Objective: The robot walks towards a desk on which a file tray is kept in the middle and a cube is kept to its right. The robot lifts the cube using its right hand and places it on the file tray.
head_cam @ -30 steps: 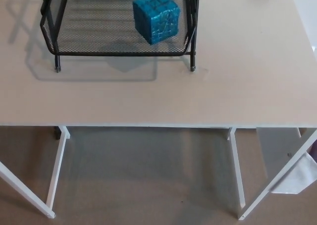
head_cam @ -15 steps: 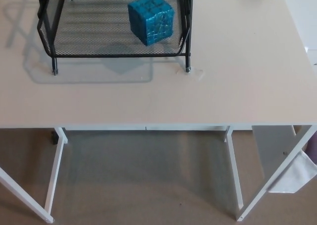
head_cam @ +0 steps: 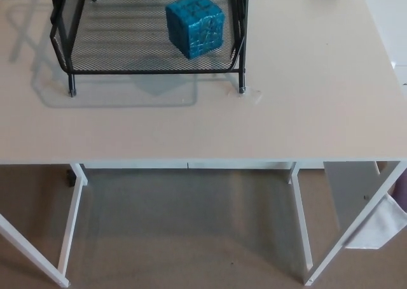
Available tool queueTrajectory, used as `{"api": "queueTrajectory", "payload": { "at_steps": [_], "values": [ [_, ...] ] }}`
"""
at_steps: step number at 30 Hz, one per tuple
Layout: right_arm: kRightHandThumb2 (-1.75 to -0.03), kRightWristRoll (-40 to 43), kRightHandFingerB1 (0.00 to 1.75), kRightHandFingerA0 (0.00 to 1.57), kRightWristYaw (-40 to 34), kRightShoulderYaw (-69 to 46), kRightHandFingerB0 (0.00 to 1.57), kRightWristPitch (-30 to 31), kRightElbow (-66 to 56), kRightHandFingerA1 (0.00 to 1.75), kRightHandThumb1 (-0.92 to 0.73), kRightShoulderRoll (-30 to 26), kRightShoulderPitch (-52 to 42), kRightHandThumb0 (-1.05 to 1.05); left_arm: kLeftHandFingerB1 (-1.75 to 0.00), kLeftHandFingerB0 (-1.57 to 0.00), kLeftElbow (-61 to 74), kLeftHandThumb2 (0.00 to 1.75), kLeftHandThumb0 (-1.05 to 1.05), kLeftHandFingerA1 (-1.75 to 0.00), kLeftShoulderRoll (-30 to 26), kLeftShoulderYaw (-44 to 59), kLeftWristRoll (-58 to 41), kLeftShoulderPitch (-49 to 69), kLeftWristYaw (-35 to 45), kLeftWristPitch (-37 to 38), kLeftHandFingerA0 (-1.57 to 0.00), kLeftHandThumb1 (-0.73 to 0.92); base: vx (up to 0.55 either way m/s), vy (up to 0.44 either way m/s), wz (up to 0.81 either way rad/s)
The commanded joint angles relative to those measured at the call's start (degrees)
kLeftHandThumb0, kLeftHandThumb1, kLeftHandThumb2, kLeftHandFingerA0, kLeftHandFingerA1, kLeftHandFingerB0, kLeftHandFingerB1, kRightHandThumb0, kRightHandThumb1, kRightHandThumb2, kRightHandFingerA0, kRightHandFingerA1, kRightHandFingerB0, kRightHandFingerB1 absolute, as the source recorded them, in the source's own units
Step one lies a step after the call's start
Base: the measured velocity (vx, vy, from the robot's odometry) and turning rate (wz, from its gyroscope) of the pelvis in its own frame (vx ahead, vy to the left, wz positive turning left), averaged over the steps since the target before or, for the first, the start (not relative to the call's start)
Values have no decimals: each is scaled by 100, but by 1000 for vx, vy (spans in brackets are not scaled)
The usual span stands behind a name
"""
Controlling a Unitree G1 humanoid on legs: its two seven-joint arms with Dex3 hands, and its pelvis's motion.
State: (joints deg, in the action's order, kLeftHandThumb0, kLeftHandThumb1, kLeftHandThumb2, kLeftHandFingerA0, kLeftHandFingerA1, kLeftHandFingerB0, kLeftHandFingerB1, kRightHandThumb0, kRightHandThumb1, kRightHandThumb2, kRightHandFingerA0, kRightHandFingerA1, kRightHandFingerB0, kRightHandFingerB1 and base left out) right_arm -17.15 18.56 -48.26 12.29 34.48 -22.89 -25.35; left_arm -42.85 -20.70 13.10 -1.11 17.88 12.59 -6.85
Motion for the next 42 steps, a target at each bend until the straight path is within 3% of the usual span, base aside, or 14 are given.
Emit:
{"api": "queueTrajectory", "payload": {
  "at_steps": [1,4,8,15,16,17,18,21,30,34,35,36,39,42],
  "values": [
    [-56,788,24,38,1125,458,0,528,-449,55,-49,-347,-168,-63,-46,-15,-87,65,-57,-61,-378,269,-274,12,264,-624,-23,90,0,0,0],
    [-55,958,28,45,882,379,1,698,-743,55,-50,-206,-181,-62,-54,-18,-520,97,-64,-63,-378,480,-421,-45,352,-199,-30,71,0,0,0],
    [-100,-369,4,1,28,1685,0,-182,-665,38,-56,-784,-580,-96,-42,-9,72,66,-57,-50,24,1431,-1155,130,125,-211,0,87,0,0,0],
    [-96,153,1,0,-66,1755,0,-28,-685,24,-57,-879,-555,-98,-30,0,191,65,-54,-36,629,2838,-1868,-187,-728,-111,0,86,0,0,0],
    [-60,221,15,0,-61,1719,0,-45,-672,39,-64,-872,-550,-84,-53,0,85,120,-31,-58,601,2901,-1866,-225,-706,-142,-5,74,0,0,0],
    [-60,319,15,0,-53,1661,0,-71,-652,39,-64,-859,-542,-84,-53,0,-77,120,-31,-58,556,2991,-1866,-280,-675,-184,-5,74,0,0,0],
    [-94,288,11,12,-159,1679,0,-224,-557,61,-49,-889,-524,-82,-47,-14,-177,67,-52,-58,329,2746,-1583,-176,-495,-581,-1,86,0,0,0],
    [-59,466,28,28,-342,1620,0,-510,-229,63,-60,-876,-343,-79,-54,-15,-65,84,-52,-60,204,2603,-1427,-224,-619,-1086,-9,71,0,0,0],
    [-77,1102,27,7,-374,1302,4,-832,106,61,-38,-785,201,-65,-64,-32,627,87,-48,-62,358,2111,-1091,-431,-1236,-1003,-11,65,0,0,0],
    [-76,1312,31,15,-384,1213,6,-631,140,64,-38,-768,108,-65,-39,-3,506,85,-63,-23,-369,1196,-802,-381,-156,-1859,0,84,0,0,0],
    [-74,1506,39,17,-268,1085,6,-298,-46,61,-38,-718,78,-59,-51,0,317,111,-35,-57,-636,857,-674,-448,282,-2061,-7,59,0,0,0],
    [-76,1736,41,28,-54,961,12,159,-177,63,-38,-719,80,-61,-34,-16,21,64,-58,-45,-878,422,-511,-543,864,-1967,-15,83,0,0,0],
    [-78,1877,48,33,709,1151,24,-71,489,61,-35,-935,261,-53,-50,-15,-264,93,-60,-58,-1064,-17,-799,-640,2425,-1741,-27,67,0,0,0],
    [-55,1517,36,49,1521,1711,39,-895,1513,46,-50,-1302,503,-55,-41,-19,-10,65,-55,-52,-1064,-450,-489,-591,2143,-1627,-21,86,0,0,0]
  ]
}}
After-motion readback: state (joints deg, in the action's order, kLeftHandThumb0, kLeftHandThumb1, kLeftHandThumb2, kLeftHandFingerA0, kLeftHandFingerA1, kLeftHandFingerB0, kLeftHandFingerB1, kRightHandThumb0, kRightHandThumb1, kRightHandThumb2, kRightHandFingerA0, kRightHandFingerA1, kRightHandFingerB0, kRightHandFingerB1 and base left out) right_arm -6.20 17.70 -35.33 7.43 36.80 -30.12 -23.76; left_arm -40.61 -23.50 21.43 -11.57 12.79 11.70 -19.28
